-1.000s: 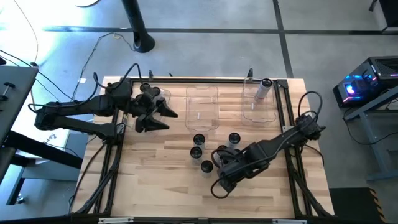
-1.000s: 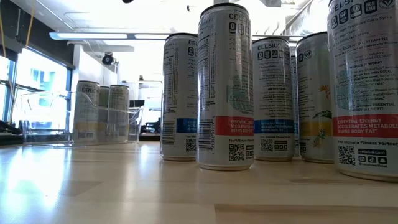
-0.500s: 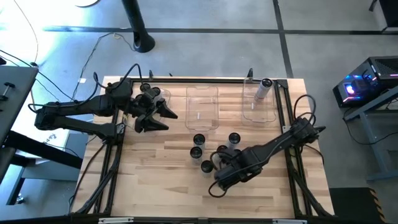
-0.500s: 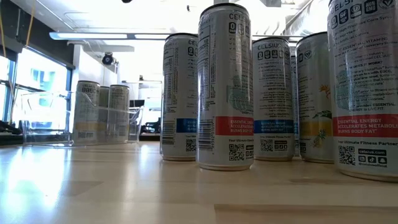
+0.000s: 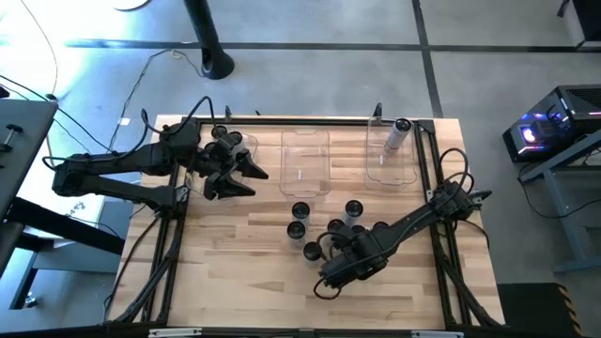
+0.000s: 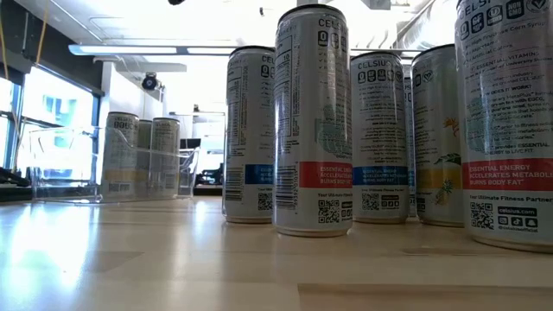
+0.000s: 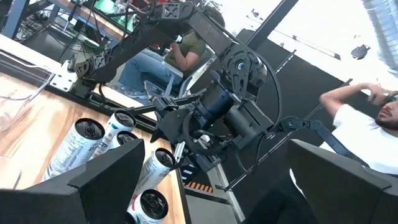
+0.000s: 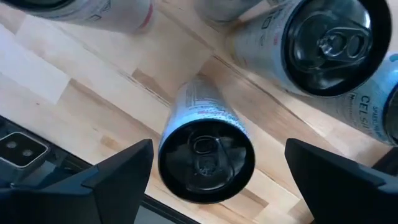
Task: Sort soda cans
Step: Put the white-pink soda can into the top right transparent bin
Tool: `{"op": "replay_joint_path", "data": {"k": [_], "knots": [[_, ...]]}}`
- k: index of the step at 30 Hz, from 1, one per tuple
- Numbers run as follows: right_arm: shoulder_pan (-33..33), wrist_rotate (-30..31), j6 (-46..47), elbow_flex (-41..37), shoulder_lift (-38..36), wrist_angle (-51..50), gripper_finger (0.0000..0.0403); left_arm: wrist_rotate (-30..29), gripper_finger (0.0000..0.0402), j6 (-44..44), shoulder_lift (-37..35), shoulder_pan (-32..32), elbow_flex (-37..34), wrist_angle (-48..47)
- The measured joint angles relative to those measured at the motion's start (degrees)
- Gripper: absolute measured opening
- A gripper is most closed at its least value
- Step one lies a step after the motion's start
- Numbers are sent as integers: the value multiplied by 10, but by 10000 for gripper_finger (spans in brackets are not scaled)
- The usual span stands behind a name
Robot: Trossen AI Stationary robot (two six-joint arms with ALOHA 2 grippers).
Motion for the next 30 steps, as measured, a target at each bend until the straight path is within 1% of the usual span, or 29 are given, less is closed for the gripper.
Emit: {"op": "replay_joint_path", "data": {"k": [6, 18, 23, 30], "knots": [[1, -7, 6, 0, 9, 20, 360, 0, 385, 0, 0, 0, 0, 0], [2, -16, 17, 0, 51, 20, 360, 0, 385, 1, 0, 0, 0, -1], [2, -16, 21, 0, 53, 43, 360, 1, 385, 2, 0, 0, 0, -1], [2, -44, 25, 0, 55, 62, 360, 2, 385, 2, 0, 0, 0, -1]]}}
